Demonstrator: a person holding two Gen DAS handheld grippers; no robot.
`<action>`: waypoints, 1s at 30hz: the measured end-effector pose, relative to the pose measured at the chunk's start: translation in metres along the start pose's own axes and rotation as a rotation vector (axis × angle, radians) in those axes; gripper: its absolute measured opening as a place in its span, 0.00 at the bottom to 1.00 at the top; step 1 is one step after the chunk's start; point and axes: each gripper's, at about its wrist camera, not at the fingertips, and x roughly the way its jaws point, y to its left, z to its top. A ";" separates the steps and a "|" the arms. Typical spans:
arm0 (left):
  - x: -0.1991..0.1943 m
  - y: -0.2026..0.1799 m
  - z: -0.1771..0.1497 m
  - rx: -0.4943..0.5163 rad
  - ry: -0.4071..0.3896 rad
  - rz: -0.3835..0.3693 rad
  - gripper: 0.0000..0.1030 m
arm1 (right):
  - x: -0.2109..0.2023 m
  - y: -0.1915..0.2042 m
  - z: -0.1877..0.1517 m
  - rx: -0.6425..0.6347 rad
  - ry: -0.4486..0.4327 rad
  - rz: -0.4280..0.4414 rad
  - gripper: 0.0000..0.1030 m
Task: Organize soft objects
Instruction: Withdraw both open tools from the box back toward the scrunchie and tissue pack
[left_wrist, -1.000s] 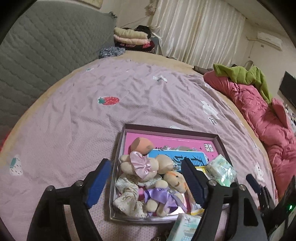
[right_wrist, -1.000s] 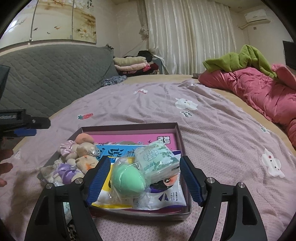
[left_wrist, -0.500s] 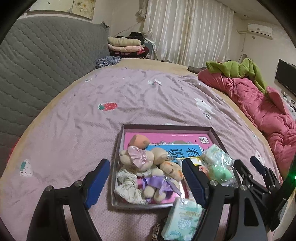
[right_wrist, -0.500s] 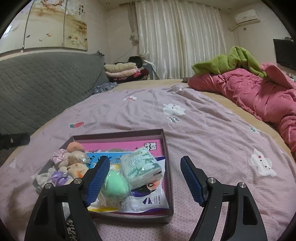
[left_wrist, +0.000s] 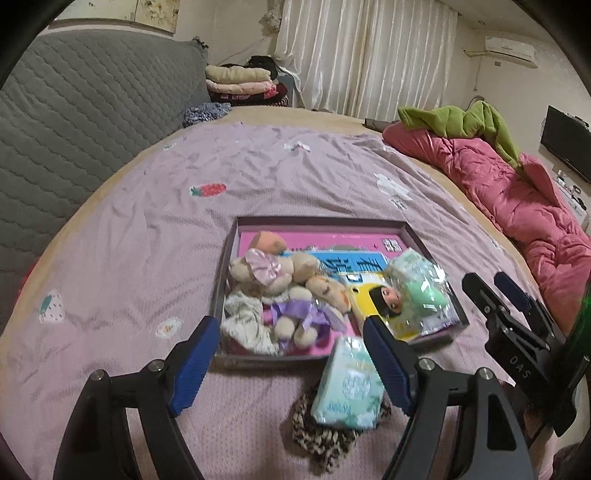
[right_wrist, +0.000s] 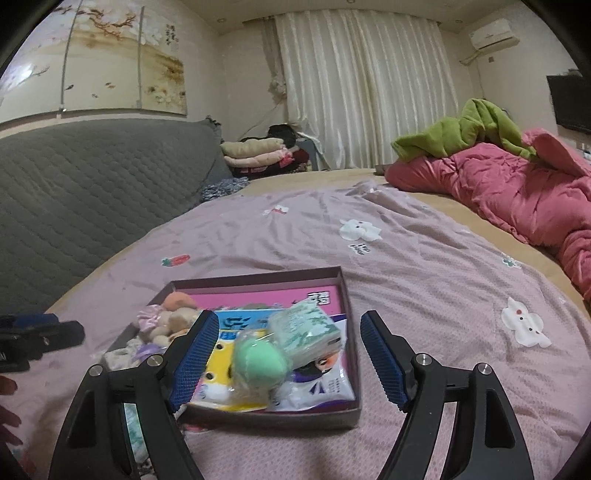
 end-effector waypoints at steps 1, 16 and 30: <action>-0.001 0.001 -0.004 -0.003 0.005 -0.002 0.77 | -0.002 0.002 -0.001 -0.009 0.004 0.002 0.78; -0.003 -0.005 -0.042 0.008 0.079 -0.031 0.77 | -0.011 0.014 -0.014 0.007 0.080 0.028 0.78; 0.000 -0.007 -0.077 0.048 0.170 -0.021 0.77 | -0.027 0.029 -0.018 0.001 0.117 0.070 0.78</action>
